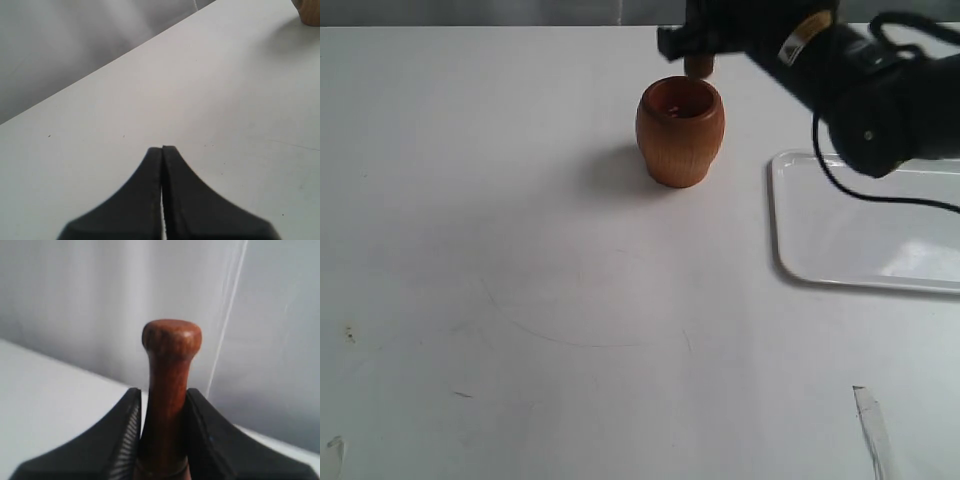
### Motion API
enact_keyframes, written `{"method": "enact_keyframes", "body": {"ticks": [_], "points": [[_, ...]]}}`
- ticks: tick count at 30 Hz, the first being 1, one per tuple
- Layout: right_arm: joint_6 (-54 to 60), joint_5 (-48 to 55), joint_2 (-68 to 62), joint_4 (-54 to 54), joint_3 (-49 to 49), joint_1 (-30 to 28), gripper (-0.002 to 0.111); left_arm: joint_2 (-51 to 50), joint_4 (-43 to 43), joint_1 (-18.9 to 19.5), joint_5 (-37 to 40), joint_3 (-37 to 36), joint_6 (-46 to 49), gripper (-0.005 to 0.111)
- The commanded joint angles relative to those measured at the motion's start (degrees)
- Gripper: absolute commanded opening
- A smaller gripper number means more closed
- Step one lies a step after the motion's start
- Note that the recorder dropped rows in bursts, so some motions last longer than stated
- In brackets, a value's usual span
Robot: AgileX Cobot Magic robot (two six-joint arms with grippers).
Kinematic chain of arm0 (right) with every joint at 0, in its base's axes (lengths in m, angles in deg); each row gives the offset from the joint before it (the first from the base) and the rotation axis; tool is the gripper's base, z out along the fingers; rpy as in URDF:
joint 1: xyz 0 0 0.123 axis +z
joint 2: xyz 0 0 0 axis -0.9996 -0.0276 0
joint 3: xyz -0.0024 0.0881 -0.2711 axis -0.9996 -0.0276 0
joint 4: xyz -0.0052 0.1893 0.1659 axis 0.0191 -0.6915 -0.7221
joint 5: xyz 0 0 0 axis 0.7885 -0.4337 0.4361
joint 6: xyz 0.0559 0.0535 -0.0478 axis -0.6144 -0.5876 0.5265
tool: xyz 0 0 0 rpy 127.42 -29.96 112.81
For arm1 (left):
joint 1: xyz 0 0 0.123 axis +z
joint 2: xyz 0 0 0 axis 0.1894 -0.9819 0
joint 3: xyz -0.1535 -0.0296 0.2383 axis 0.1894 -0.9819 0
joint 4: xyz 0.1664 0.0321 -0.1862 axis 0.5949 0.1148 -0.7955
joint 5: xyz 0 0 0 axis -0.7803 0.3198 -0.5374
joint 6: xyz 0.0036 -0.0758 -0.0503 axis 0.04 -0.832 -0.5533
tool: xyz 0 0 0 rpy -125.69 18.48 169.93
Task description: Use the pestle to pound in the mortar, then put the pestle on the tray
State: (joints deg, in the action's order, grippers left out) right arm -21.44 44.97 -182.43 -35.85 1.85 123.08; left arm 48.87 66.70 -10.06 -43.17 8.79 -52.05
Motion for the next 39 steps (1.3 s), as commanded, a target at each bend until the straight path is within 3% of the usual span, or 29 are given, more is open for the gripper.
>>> {"method": "enact_keyframes", "body": {"ticks": [1, 9, 17, 21, 29, 33, 39], "points": [[-0.8, 1.5, -10.9, -0.4, -0.1, 0.2, 0.0, 0.1, -0.4, -0.4, -0.2, 0.0, -0.5, 0.0], [-1.0, -0.9, -10.7, 0.5, -0.1, 0.2, 0.0, 0.1, -0.4, -0.4, -0.2, 0.0, -0.5, 0.0], [2.9, -1.4, 14.9, 0.2, -0.1, 0.1, 0.0, 0.1, -0.4, -0.4, -0.2, 0.0, -0.5, 0.0], [0.6, 1.0, 9.8, 0.2, -0.1, 0.1, 0.0, 0.1, -0.4, -0.4, -0.2, 0.0, -0.5, 0.0], [-8.8, 1.0, -14.8, 5.4, -0.1, 0.2, 0.0, 0.1, -0.4, -0.4, -0.2, 0.0, -0.5, 0.0], [-7.8, -0.1, -12.8, 5.4, -0.1, 0.2, 0.0, 0.1, -0.4, -0.4, -0.2, 0.0, -0.5, 0.0], [-1.7, 0.9, 2.0, 4.1, -0.1, 0.1, 0.0, 0.1, -0.4, -0.4, -0.2, 0.0, -0.5, 0.0]]}}
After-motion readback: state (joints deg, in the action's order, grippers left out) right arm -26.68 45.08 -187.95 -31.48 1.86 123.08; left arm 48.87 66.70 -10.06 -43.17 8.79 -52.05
